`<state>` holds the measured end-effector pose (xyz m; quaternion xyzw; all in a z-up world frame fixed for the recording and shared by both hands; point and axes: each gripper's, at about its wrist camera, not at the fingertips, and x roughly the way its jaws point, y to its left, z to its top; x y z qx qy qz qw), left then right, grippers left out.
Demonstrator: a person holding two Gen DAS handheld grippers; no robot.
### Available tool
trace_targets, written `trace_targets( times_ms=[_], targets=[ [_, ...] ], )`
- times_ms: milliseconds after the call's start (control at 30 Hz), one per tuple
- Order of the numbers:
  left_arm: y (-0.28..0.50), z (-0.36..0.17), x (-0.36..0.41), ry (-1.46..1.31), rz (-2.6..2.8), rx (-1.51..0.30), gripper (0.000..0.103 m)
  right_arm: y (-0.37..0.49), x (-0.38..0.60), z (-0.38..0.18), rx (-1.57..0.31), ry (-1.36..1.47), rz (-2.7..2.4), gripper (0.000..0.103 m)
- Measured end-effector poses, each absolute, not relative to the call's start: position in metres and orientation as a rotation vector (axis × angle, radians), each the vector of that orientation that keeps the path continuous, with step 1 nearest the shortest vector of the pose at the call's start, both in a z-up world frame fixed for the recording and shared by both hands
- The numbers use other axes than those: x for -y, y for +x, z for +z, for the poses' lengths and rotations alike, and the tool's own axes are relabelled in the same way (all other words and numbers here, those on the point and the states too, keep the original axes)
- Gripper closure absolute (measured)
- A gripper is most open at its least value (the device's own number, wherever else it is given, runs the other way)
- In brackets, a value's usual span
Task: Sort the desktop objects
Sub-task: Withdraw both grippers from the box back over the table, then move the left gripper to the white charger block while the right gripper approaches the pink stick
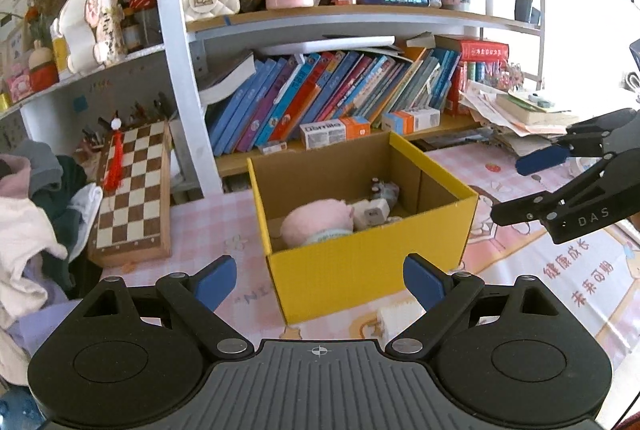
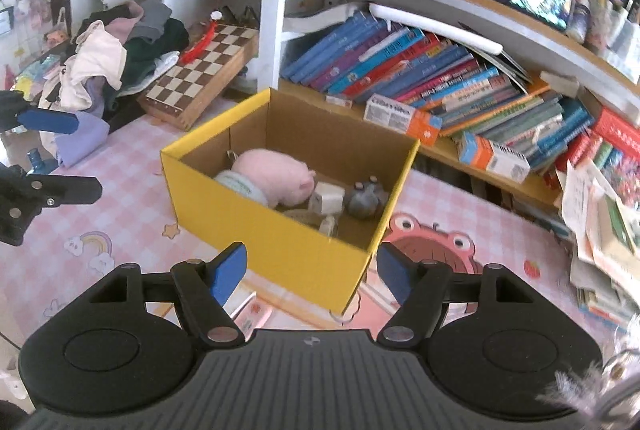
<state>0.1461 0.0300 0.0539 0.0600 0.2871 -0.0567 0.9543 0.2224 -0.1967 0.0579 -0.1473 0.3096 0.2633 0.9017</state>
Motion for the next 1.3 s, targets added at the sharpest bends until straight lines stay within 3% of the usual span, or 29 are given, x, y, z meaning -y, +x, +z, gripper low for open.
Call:
trace_targets(
  times_ms=[967, 1300],
  targets=[
    [0.103, 0.001, -0.036, 0.052, -0.085, -0.710, 0.010, 0.161, 0.207, -0.011, -0.777, -0.166, 0.351, 0.030],
    [0.099, -0.017, -0.028, 0.021, -0.051, -0.747, 0.010, 0.152, 0.208, -0.025, -0.803, -0.100, 0.280, 0.021]
  ],
)
